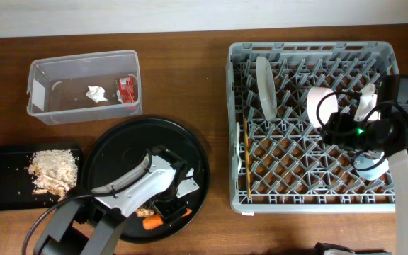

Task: Sort waste into correct bins and load items into the dishwasher rack
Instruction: 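Reach the left gripper to the carrot on the platter and grasp it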

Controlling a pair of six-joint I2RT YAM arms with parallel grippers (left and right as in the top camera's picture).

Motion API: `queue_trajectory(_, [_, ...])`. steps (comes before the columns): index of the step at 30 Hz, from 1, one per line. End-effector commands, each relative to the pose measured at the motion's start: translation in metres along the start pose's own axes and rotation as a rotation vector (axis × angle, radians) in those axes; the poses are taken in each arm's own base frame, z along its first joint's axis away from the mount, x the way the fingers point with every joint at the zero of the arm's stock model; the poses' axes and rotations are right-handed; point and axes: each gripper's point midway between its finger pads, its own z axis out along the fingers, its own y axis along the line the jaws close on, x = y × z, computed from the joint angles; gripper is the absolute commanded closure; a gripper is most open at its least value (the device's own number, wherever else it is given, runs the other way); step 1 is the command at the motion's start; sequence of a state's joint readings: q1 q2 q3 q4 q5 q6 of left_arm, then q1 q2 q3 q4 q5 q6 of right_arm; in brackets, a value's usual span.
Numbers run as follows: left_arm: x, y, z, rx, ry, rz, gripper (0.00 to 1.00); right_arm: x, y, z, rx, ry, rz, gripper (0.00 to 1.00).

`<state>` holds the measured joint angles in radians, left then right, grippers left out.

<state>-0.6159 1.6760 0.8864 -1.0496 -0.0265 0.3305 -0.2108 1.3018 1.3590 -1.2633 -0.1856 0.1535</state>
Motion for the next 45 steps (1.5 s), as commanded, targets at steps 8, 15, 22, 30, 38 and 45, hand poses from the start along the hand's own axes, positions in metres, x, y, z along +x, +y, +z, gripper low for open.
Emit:
queue_trajectory(8, [-0.007,-0.005,0.008,0.023,-0.037,0.003,0.51,-0.001,-0.002,0.001,0.007,0.000,-0.002,0.29])
queue_trajectory(15, [-0.010,0.007,0.005,-0.040,-0.039,0.000,0.57,-0.001,-0.002,0.001,0.007,0.001,-0.002,0.29])
queue_trajectory(22, [-0.014,0.047,-0.027,-0.255,-0.010,-0.012,0.67,0.001,-0.003,0.001,0.008,0.007,-0.001,0.30])
queue_trajectory(30, [-0.019,0.072,-0.063,-0.386,-0.006,-0.030,0.90,0.001,-0.003,0.001,0.008,0.007,-0.001,0.30])
queue_trajectory(38, [-0.035,0.029,-0.064,-0.115,-0.107,-0.218,0.66,0.001,-0.003,0.001,0.009,0.007,-0.001,0.30])
queue_trajectory(45, [-0.033,-0.019,-0.047,0.162,-0.084,-0.423,0.41,0.001,-0.003,0.001,0.009,0.007,-0.001,0.30])
